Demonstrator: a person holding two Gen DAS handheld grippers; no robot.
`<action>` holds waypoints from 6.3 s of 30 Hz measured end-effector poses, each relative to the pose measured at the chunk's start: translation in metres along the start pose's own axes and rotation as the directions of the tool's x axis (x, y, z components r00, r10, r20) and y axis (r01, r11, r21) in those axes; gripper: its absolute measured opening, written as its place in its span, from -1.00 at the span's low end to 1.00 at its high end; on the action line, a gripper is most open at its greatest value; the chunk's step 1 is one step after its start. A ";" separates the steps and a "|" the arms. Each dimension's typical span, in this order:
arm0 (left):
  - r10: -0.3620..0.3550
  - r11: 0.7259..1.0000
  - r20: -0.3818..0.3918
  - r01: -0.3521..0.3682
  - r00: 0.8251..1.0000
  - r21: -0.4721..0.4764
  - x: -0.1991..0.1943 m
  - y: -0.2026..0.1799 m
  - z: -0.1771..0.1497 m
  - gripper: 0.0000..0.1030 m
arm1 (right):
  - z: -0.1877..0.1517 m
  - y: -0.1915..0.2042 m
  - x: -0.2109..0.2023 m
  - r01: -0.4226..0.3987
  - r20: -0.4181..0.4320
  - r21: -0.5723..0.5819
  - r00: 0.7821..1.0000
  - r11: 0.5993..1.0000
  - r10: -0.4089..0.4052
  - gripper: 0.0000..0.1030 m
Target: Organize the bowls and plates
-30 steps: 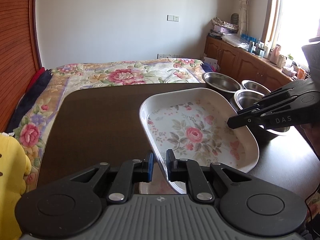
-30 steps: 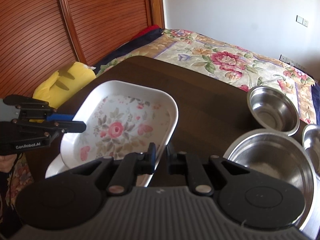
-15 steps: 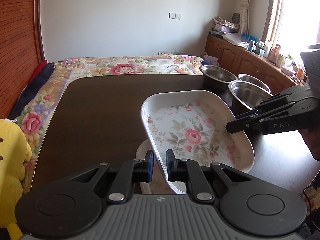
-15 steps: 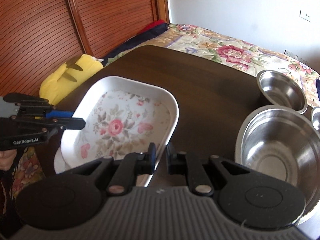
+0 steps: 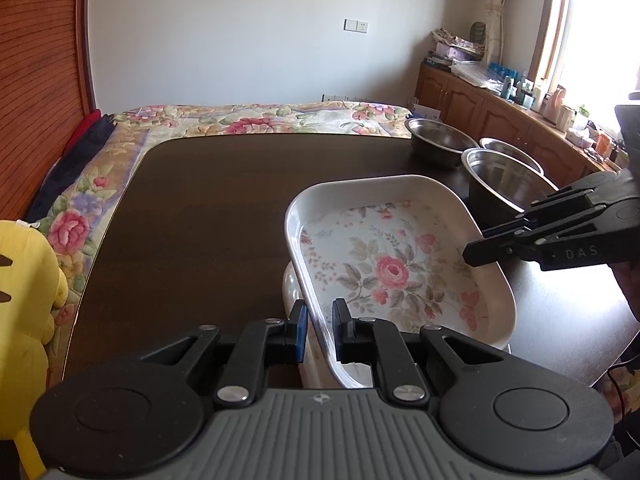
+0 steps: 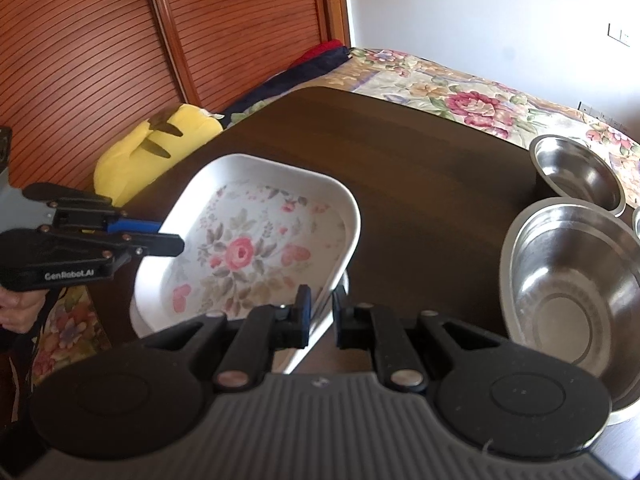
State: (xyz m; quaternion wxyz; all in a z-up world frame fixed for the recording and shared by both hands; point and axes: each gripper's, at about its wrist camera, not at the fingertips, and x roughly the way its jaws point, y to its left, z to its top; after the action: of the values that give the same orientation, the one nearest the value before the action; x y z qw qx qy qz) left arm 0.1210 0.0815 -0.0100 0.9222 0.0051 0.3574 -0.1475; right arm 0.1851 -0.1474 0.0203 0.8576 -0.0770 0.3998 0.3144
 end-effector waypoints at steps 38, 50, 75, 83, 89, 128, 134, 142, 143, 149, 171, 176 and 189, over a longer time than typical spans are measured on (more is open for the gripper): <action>0.035 0.999 -0.006 -0.035 0.999 0.007 0.006 0.000 -0.005 -0.73 | -0.014 0.002 -0.008 0.015 0.043 -0.038 0.999 0.999 -0.013 -0.70; 0.044 0.998 0.051 -0.046 0.998 0.045 0.007 -0.019 0.021 -0.71 | -0.014 -0.020 -0.046 0.071 0.192 -0.019 0.979 0.997 -0.066 -0.70; -0.084 0.989 0.078 0.074 0.993 0.126 0.065 -0.124 0.068 0.08 | -0.073 -0.134 -0.081 0.313 0.373 0.205 0.851 0.927 -0.370 -0.63; -0.086 0.990 0.108 0.072 0.990 0.123 0.084 -0.143 0.076 0.54 | -0.087 -0.160 -0.076 0.291 0.393 0.276 0.836 0.916 -0.384 -0.14; -0.093 0.988 0.106 0.078 0.990 0.133 0.097 -0.153 0.081 0.53 | -0.093 -0.175 -0.066 0.265 0.396 0.323 0.834 0.909 -0.384 -0.09; -0.106 0.989 0.013 0.104 0.994 0.105 0.117 -0.163 0.081 -0.54 | -0.096 -0.182 -0.056 0.196 0.402 0.387 0.843 0.901 -0.356 -0.56; -0.121 0.988 0.030 0.118 0.992 0.102 0.098 -0.158 0.077 -0.53 | -0.092 -0.166 -0.067 0.202 0.414 0.372 0.838 0.906 -0.357 -0.56; -0.138 0.986 0.036 0.134 0.990 0.100 0.077 -0.151 0.062 -0.52 | -0.099 -0.146 -0.070 0.202 0.402 0.367 0.846 0.908 -0.351 -0.56; -0.142 0.986 0.037 0.137 0.989 0.098 0.075 -0.150 0.060 -0.52 | -0.101 -0.143 -0.070 0.200 0.399 0.367 0.848 0.908 -0.349 -0.56; -0.152 0.985 0.040 0.148 0.988 0.094 0.062 -0.146 0.047 -0.52 | -0.108 -0.131 -0.071 0.201 0.381 0.364 0.859 0.909 -0.343 -0.56; -0.194 0.978 0.029 0.191 0.981 0.087 0.042 -0.141 0.010 -0.52 | -0.132 -0.102 -0.074 0.225 0.339 0.371 0.870 0.901 -0.357 -0.56; -0.194 0.977 0.028 0.190 0.981 0.094 0.040 -0.141 0.006 -0.52 | -0.133 -0.099 -0.076 0.231 0.339 0.370 0.869 0.900 -0.362 -0.56; -0.196 0.977 0.018 0.193 0.980 0.092 0.042 -0.141 0.004 -0.52 | -0.135 -0.099 -0.072 0.229 0.327 0.374 0.874 0.899 -0.359 -0.56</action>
State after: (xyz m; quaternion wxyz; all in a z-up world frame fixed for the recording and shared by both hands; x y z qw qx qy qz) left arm 0.1146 -0.0648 -0.0212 0.9069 0.0098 0.3368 -0.2531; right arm 0.1232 -0.3119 -0.0287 0.9584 0.0677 0.2512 0.1176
